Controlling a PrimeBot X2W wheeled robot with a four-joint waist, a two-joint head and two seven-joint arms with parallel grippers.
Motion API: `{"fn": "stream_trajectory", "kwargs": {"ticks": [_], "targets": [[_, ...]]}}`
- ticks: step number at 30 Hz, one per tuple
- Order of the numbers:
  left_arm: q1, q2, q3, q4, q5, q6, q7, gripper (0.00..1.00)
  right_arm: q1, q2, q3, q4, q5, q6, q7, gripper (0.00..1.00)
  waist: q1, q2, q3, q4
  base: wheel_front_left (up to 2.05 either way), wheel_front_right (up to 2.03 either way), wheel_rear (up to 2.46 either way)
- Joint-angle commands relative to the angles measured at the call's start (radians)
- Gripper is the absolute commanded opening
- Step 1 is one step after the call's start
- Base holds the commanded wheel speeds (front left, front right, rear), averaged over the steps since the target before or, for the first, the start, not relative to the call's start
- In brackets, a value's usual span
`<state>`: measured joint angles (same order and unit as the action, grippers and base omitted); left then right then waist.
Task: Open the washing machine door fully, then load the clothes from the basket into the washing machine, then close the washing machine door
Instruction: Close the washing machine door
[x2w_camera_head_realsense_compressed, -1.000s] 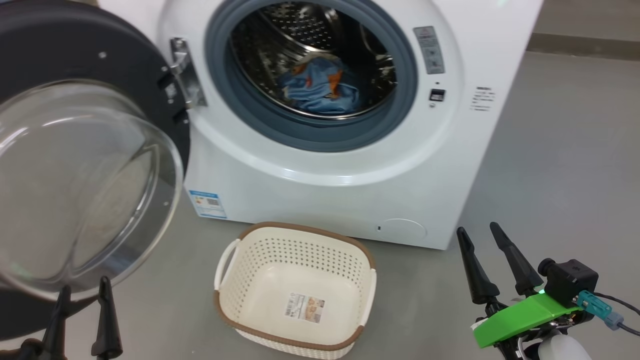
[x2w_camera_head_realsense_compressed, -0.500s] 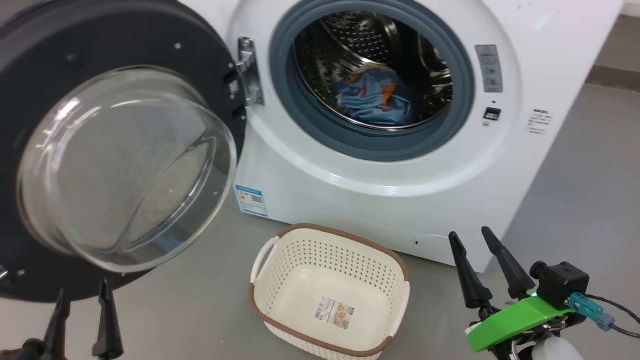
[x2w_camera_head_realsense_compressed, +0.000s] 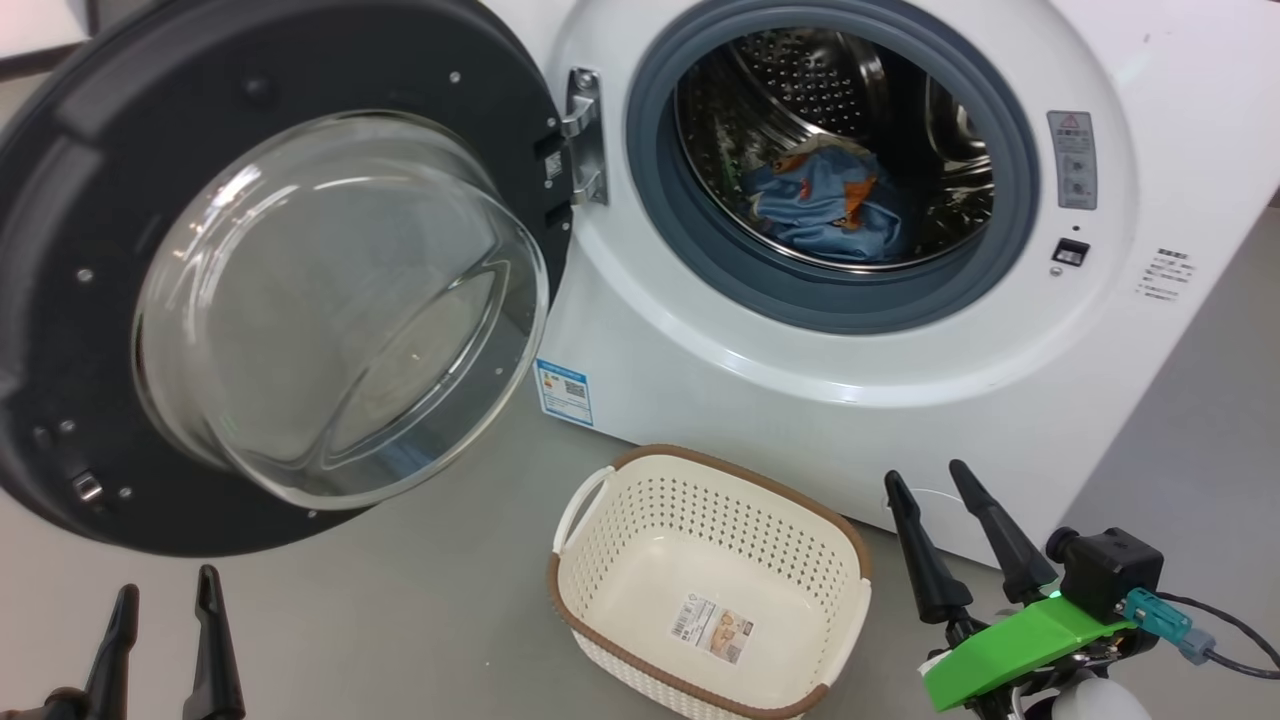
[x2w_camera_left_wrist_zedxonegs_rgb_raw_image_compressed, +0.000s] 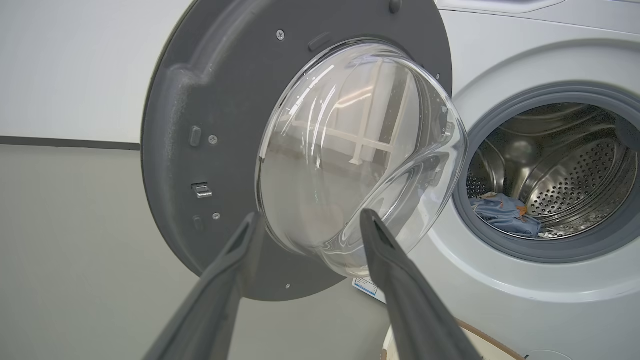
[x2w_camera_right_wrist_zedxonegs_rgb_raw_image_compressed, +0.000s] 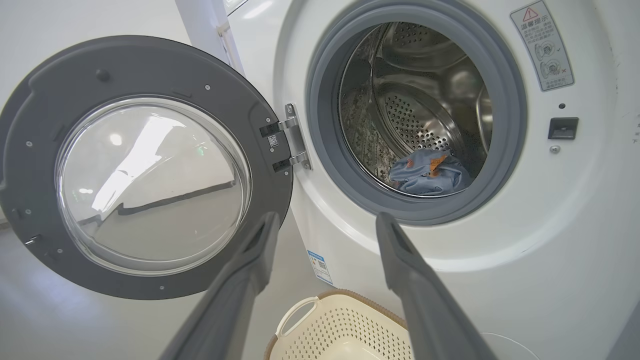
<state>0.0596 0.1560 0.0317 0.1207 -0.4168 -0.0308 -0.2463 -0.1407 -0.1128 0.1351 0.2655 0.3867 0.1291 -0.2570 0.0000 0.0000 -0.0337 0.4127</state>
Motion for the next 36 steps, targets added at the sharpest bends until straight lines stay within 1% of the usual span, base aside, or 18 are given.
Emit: {"fn": "stream_trajectory", "kwargs": {"ticks": [1,9,23,36], "targets": [[-0.023,0.025,0.032,-0.030,0.002,0.007,-0.001,1.00,-0.003,0.006,0.026,-0.022,0.013,0.002,-0.005,1.00,0.0000,0.0000,-0.003,0.015,0.00,0.00,0.00],[-0.021,0.031,0.029,-0.036,-0.001,0.013,0.004,1.00,-0.002,0.013,0.033,-0.018,0.019,0.002,-0.005,1.00,0.0000,0.0000,-0.010,0.041,0.00,0.00,0.00],[-0.022,0.037,0.024,-0.039,-0.009,0.018,0.003,1.00,-0.007,0.011,0.041,-0.018,0.023,0.002,-0.005,1.00,0.0000,0.0000,-0.003,0.062,0.00,0.00,0.00],[-0.025,0.043,0.022,-0.039,-0.010,0.023,-0.002,1.00,-0.017,0.010,0.051,-0.014,0.027,0.002,-0.005,1.00,0.0000,0.0000,0.004,0.056,0.00,0.00,0.00]]}}
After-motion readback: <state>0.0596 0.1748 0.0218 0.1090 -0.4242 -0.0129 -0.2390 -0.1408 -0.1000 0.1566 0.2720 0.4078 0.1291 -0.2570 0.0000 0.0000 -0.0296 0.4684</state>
